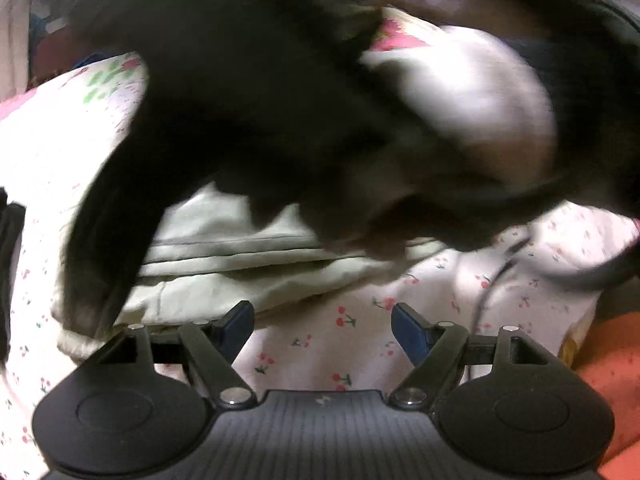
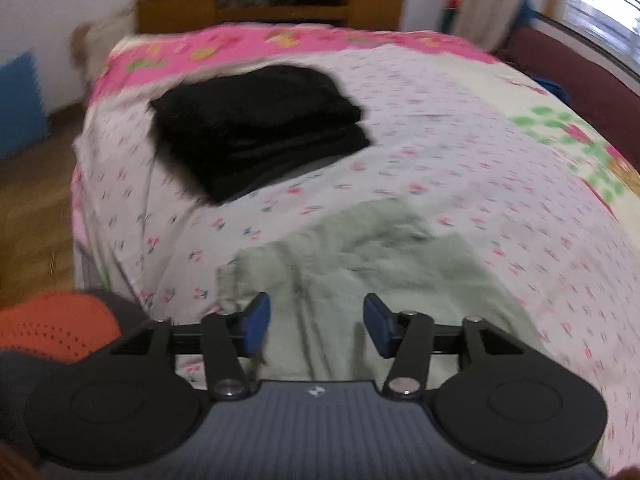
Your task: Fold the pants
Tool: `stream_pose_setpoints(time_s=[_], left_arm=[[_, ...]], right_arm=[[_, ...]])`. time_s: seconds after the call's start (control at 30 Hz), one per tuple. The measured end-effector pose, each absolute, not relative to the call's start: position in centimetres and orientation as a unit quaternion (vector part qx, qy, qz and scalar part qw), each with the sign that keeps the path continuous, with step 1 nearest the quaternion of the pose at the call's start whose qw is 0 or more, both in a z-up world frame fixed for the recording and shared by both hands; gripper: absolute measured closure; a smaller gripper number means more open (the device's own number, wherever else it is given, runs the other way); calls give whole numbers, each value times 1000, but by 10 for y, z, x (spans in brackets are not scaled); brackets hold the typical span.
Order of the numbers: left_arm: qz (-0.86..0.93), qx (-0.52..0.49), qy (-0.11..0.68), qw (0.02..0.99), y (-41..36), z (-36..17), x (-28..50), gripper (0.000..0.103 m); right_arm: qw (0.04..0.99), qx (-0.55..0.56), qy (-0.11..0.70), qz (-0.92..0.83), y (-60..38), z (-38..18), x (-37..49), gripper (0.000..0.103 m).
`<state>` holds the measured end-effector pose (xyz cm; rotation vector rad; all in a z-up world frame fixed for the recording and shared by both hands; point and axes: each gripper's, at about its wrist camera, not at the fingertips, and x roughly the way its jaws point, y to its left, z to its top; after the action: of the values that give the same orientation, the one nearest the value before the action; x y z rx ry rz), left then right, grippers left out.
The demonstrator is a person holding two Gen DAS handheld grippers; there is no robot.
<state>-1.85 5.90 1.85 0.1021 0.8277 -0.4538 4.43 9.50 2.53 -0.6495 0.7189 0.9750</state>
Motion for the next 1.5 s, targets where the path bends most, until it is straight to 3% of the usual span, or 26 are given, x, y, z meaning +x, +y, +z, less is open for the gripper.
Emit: stream_pose_setpoints(time_s=[0.07, 0.1, 0.13, 0.27, 0.4, 0.57, 0.63, 0.77, 0.83, 0.97, 1.13, 1.23, 1.3, 1.5], left_arm=[[-224, 59, 393, 890, 56, 18, -21, 14], [-225, 60, 392, 890, 55, 18, -21, 14], [-224, 59, 393, 890, 55, 17, -21, 14], [-222, 42, 395, 890, 59, 15, -18, 14], [-226, 46, 389, 892, 57, 15, -19, 12], [-221, 62, 402, 887, 47, 9, -15, 9], [-219, 63, 399, 888, 46, 10, -16, 9], [-224, 68, 390, 890, 44, 12, -16, 9], [-229, 58, 397, 887, 47, 13, -12, 9], [-226, 44, 373, 899, 53, 28, 2, 9], [-194, 53, 309, 929, 45, 30, 43, 9], [-137, 84, 376, 913, 54, -3, 74, 9], [-109, 78, 427, 894, 69, -25, 79, 9], [-82, 53, 420, 902, 81, -15, 61, 8]], right_arm=[[774, -334, 329, 425, 108, 15, 47, 55], [777, -336, 336, 413, 111, 11, 50, 74], [782, -324, 351, 402, 112, 10, 56, 87], [794, -287, 360, 398, 106, 21, 59, 94], [785, -292, 338, 429, 111, 30, 42, 94], [766, -292, 354, 450, 114, 15, 40, 85], [781, -272, 341, 447, 103, 24, 43, 76], [828, -177, 328, 419, 46, 62, 62, 70], [853, -134, 321, 390, 2, 78, 73, 60], [875, -77, 335, 340, -77, 80, 94, 58], [869, -34, 412, 270, -122, 26, 124, 58], [877, -21, 442, 188, -147, -1, 139, 66], [883, 43, 438, 163, -175, -3, 144, 70], [898, 110, 407, 126, -219, 18, 116, 58]])
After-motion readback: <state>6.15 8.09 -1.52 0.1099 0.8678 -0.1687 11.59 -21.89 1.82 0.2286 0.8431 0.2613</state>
